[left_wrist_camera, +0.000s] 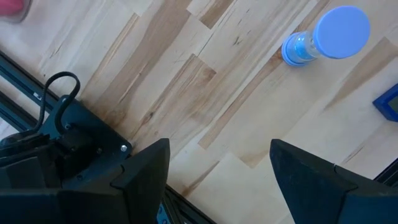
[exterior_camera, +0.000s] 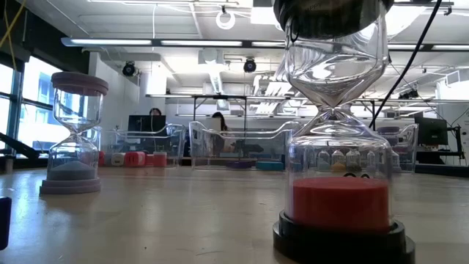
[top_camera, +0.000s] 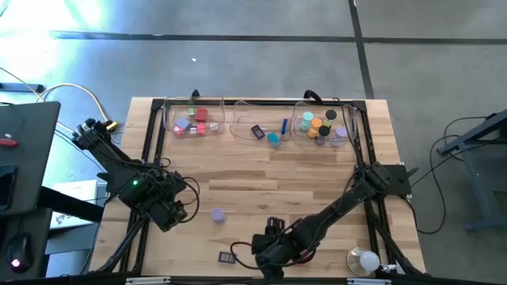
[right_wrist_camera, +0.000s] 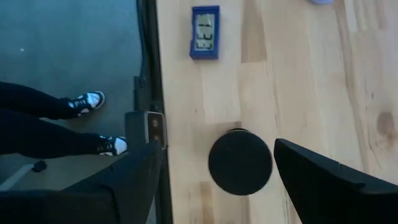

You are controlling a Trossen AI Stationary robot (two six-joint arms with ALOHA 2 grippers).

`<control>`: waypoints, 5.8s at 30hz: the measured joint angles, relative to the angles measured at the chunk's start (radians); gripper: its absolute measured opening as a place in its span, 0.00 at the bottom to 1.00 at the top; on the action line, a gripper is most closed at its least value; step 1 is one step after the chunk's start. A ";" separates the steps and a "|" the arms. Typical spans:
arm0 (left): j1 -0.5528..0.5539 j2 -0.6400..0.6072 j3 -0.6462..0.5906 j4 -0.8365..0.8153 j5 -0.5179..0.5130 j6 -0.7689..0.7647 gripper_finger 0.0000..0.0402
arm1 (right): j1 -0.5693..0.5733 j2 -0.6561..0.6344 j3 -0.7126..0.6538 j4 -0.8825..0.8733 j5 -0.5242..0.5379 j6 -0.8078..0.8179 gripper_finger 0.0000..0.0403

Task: Pick & Place Office items
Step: Put the black hourglass into the right transparent bin

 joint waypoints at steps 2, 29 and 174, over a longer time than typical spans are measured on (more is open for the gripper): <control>0.000 0.000 0.000 0.000 0.000 0.000 0.67 | 0.000 0.013 0.000 -0.003 0.004 0.000 0.74; -0.066 0.000 0.000 0.031 0.000 -0.015 0.67 | -0.012 0.082 -0.009 -0.056 0.009 0.008 0.74; 0.326 0.000 0.000 0.051 -0.104 0.024 0.67 | -1.459 -0.814 -0.791 -0.377 0.184 -0.900 0.47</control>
